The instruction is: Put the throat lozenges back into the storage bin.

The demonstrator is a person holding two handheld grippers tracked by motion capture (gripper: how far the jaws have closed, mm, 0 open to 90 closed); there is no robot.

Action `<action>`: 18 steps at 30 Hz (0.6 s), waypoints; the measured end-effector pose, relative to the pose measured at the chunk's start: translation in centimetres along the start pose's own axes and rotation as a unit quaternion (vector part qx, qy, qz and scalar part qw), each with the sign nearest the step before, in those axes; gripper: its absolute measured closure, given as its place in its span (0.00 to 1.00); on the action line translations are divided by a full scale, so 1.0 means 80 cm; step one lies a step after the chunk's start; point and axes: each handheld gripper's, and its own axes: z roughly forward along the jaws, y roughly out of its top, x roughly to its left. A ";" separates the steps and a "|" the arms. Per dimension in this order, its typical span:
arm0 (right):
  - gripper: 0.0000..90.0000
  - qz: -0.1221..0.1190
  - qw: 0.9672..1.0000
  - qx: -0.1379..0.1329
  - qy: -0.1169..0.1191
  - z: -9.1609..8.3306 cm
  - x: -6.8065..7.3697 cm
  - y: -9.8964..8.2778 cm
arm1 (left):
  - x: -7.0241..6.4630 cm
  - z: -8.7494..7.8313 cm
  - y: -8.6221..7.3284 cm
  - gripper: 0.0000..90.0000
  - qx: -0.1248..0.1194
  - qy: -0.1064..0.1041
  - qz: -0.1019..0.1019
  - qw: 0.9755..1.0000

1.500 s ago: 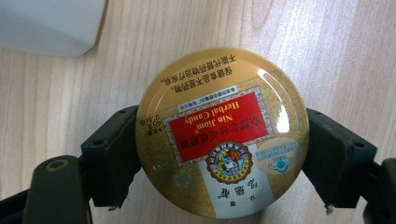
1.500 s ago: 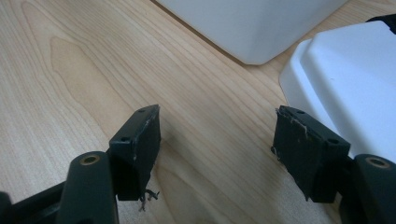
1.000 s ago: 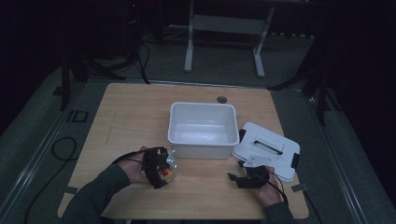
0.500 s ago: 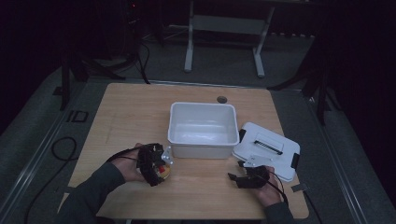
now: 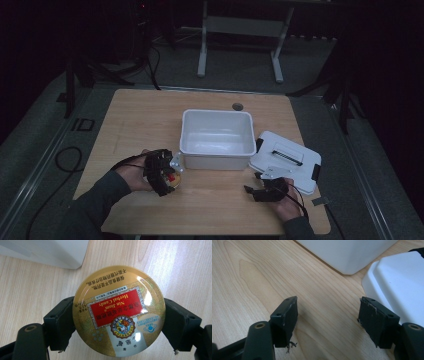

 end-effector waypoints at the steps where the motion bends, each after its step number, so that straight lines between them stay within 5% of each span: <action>1: 0.35 0.000 1.000 0.000 0.000 0.000 0.000 0.000 | 0.000 -0.002 0.000 0.22 0.000 0.001 -0.001 1.000; 18: 0.34 0.000 1.000 0.000 0.000 0.000 0.000 0.000 | 0.007 -0.032 -0.001 0.22 -0.015 0.007 -0.002 1.000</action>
